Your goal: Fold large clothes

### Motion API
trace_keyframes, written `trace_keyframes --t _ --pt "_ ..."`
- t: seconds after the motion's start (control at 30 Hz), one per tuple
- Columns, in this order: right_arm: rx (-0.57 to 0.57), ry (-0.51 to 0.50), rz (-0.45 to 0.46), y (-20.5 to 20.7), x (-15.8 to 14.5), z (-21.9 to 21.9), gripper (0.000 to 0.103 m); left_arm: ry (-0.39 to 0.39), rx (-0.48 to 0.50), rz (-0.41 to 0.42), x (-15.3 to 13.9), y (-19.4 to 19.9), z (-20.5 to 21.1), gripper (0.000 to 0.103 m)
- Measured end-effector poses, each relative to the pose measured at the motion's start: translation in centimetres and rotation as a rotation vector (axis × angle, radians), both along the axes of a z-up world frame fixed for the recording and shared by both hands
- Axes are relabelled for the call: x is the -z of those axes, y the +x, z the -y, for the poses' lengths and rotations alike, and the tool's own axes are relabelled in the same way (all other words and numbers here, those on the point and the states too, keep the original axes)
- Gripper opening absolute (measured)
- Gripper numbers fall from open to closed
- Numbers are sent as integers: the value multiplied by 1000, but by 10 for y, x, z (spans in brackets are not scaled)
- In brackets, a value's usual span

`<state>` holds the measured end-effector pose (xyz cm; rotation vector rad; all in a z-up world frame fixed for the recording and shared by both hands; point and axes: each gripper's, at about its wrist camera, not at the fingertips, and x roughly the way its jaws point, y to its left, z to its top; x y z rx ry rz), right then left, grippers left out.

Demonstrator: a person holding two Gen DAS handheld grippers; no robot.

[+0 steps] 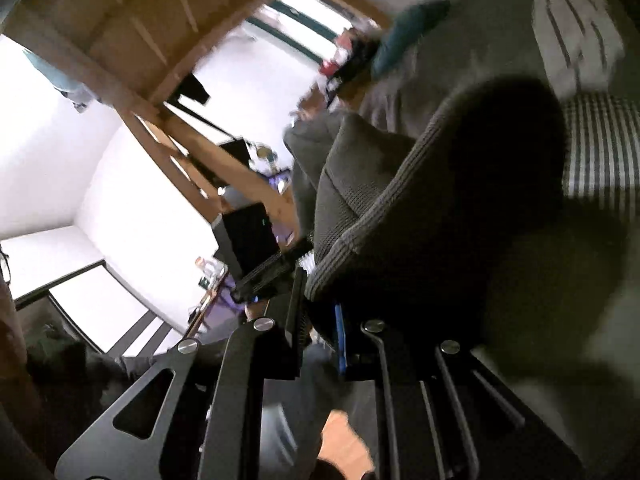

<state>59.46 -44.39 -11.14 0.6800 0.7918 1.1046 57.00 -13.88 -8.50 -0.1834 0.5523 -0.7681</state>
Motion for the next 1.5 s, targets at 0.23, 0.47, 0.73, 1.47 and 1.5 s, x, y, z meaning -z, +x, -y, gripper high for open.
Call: trace_keyframes --t 0.23,0.47,0.73,1.47,1.5 --pt "-43 -39 -92 -51 51 -20 13 43 4 -65 26 -39 -15 14" --pt "-67 -223 -172 -93 95 -48 13 105 -96 -113 41 -76 -40 77" --pt "29 -311 -209 -114 114 -50 39 188 -170 56 -19 -118 -57 88" --pt "531 -937 68 -91 0 -54 100 616 -365 -99 20 -12 54 95" --pt "550 -948 57 -86 4 -57 100 647 -394 -103 27 -1 58 95"
